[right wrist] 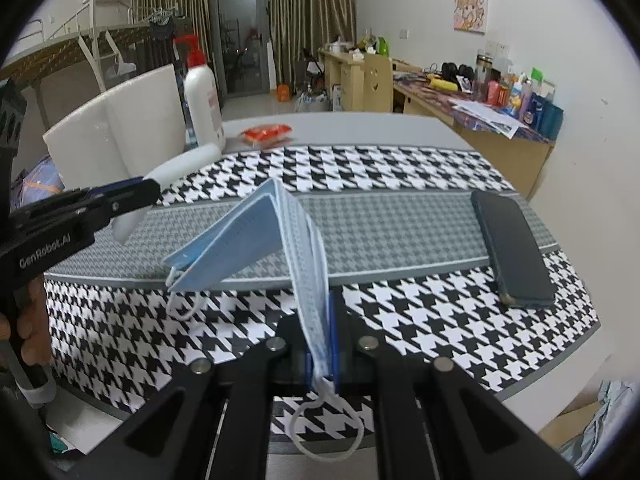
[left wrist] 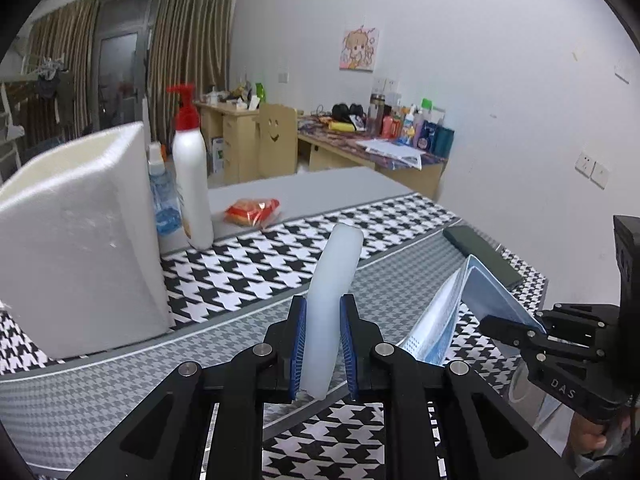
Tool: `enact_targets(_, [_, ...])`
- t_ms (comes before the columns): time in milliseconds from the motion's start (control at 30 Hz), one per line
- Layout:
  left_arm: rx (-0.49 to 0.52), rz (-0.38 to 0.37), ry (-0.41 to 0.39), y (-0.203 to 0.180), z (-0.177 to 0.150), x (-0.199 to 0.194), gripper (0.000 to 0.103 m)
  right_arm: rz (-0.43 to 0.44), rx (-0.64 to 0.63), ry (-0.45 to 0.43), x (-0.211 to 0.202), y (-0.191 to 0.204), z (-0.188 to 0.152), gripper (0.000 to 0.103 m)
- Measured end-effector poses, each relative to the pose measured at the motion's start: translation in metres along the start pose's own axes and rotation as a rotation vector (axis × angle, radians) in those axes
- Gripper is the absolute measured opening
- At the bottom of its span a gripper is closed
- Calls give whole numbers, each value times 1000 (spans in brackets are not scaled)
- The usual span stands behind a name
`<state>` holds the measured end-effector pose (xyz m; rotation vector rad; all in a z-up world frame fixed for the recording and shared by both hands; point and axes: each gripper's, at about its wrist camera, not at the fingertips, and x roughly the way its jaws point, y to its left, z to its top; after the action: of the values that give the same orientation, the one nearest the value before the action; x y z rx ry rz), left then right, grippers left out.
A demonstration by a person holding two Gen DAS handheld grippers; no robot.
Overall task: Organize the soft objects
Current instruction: 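Carry the foam roll with the left tool while the right tool carries the mask to the box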
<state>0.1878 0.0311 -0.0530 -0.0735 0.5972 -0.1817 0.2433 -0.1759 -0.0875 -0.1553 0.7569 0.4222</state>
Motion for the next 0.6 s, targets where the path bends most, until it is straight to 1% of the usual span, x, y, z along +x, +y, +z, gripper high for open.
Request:
enact_targets(100, [0,-6,-16,0,1,-12,18,-2,-1,-28,-9,3,4,10])
enact_targets(400, [9,21,-74,3,6,-42,18,8,-10,-81,-27,15,11,10])
enact_targets(600, [8,41,-95,7,9,-57,18,15,-17,-112,-40,21,16,10])
